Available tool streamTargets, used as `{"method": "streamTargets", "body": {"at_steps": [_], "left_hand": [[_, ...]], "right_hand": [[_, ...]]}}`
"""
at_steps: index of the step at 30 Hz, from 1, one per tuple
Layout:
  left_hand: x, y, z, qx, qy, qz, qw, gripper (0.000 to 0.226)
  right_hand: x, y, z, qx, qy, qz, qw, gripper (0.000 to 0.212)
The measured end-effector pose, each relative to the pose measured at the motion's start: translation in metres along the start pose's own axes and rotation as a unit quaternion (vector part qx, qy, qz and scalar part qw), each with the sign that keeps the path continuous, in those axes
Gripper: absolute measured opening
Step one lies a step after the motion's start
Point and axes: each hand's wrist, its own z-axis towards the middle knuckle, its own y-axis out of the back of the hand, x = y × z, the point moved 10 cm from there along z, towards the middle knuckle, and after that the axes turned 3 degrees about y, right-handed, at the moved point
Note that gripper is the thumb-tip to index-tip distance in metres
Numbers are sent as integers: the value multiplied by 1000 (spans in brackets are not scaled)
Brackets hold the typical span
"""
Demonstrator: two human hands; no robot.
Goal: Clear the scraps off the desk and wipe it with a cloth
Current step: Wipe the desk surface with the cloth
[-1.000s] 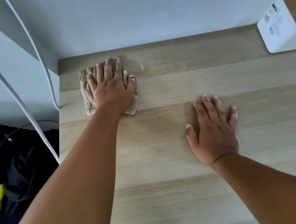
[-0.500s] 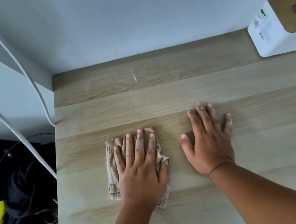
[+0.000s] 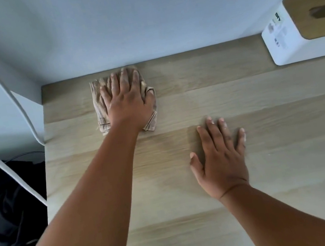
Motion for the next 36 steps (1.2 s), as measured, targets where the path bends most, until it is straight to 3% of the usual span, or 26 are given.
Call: {"method": "streamTargets", "body": {"at_steps": [9,14,17,22,24,26,30,34,36], "left_hand": [[-26,-11,-131,-31,-87,17,996,74],[-28,-11,-115,-20,-86,20,996,75],[-22,-5,-71,-14,-39,3,999,77],[-21,1,7,-2,125,-31,992,82],[-45,-3,21,7,132,-41,990,83],[-73,-5,21,6,84,-41,996,82],[-115,-10,1,13,-106,-4,994,73],[-107,-3,-14,16,-226,21,974,65],[-84,2,-21,12,-246,31,969,62]], "right_hand": [[1,5,-1,-14,8,0,1000,72],[1,5,0,-13,8,-5,1000,73],[1,4,0,-6,6,-4,1000,73],[1,3,0,-4,3,2,1000,72],[1,2,0,-2,4,2,1000,72],[1,1,1,1,5,-1,1000,72],[0,0,1,8,2,-8,1000,72],[-1,1,0,13,-4,-8,1000,73],[0,2,0,12,-5,-7,1000,73]]}}
